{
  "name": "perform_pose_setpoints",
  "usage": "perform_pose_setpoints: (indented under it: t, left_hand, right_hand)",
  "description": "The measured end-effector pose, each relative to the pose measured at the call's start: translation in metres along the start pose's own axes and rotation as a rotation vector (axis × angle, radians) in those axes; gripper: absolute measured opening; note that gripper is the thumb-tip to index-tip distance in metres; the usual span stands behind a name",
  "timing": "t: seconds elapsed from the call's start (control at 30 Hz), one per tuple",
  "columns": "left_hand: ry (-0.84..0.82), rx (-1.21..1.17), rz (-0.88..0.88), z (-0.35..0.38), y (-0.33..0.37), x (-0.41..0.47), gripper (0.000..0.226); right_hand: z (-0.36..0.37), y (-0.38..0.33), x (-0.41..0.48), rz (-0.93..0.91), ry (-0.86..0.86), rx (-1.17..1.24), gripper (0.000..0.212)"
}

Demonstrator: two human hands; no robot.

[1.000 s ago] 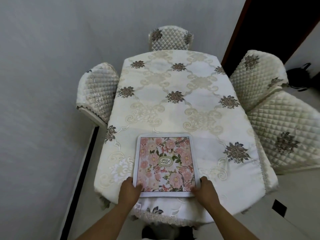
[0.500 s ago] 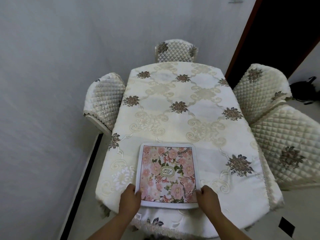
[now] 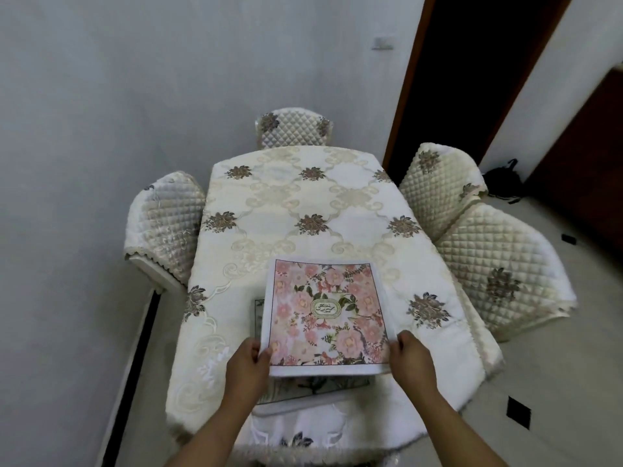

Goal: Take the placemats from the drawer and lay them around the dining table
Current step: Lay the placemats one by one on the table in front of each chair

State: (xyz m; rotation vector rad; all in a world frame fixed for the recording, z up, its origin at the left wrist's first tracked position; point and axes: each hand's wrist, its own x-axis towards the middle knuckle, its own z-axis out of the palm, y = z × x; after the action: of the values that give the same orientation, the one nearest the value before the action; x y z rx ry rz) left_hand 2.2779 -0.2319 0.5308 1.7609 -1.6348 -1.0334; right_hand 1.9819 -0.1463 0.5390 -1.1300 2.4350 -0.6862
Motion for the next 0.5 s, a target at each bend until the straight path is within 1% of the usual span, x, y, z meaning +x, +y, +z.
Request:
perform_pose_setpoints:
  t: [0.1,0.23,0.37,0.5]
  left_hand:
    - [-0.04,-0.011,0.074,0.012,0.014,0.001,0.022]
    - [-0.113,-0.015,0.143,0.04,0.041,-0.009,0.013]
    - [-0.163,-0.028,0.203,0.069,0.075,-0.027,0.024]
    - [-0.221,-0.045,0.246,0.094,0.11,-0.045,0.017]
  right_hand:
    - [-0.023,0.012,-0.008,0.029,0.072,0.002,0.032]
    - [-0.059,0.041,-0.02,0.087,0.16,0.0,0.03]
    - [-0.096,0.074,-0.027,0.137,0.243,0.032,0.031]
    - [-0.127,0.109,-0.031,0.157,0.295,0.097,0.03]
